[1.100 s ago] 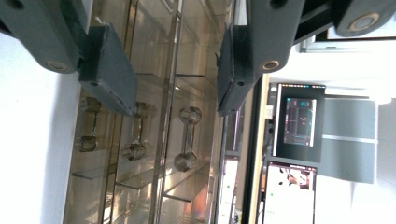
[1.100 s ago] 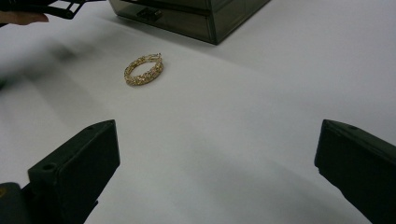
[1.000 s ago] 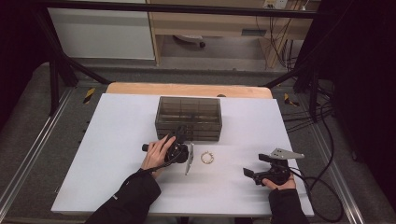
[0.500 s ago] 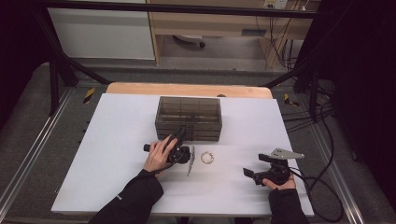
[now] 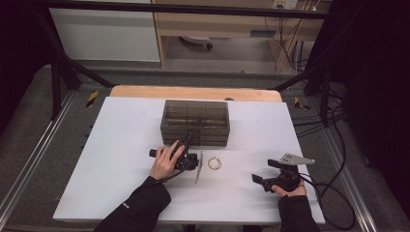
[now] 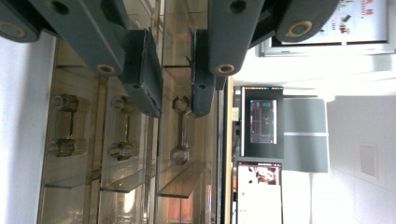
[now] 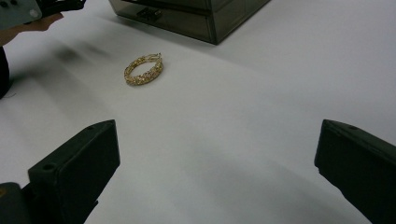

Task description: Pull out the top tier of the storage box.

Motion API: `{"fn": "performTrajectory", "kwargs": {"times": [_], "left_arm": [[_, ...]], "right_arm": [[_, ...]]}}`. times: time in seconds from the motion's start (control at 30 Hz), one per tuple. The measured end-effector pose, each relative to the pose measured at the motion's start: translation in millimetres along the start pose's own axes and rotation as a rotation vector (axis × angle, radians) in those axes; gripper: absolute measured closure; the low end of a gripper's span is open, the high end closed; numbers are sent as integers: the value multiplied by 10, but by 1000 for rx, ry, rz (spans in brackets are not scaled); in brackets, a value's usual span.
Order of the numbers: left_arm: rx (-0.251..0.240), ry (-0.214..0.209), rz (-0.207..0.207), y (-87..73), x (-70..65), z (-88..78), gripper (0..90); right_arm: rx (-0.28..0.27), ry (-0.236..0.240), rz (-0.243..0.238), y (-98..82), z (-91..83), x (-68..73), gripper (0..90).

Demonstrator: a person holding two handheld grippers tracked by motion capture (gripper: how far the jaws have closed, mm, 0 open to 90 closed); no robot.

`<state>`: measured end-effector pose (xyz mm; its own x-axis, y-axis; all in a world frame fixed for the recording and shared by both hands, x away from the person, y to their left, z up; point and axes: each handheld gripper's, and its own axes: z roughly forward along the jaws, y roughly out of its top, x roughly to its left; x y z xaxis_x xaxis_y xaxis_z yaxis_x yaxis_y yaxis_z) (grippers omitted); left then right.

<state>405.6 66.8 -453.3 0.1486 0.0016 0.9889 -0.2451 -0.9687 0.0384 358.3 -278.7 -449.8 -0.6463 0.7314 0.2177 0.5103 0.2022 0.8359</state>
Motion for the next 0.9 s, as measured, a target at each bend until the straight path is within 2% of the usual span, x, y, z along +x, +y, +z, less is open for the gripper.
{"fn": "performTrajectory", "kwargs": {"times": [0.37,0.9], "left_arm": [[16,52,34,25,-42,7,804],[21,70,65,32,-75,8,814]], "right_arm": [[0,1,-1,0,2,-1,7],[-1,2,-1,0,0,-2,7]]}}
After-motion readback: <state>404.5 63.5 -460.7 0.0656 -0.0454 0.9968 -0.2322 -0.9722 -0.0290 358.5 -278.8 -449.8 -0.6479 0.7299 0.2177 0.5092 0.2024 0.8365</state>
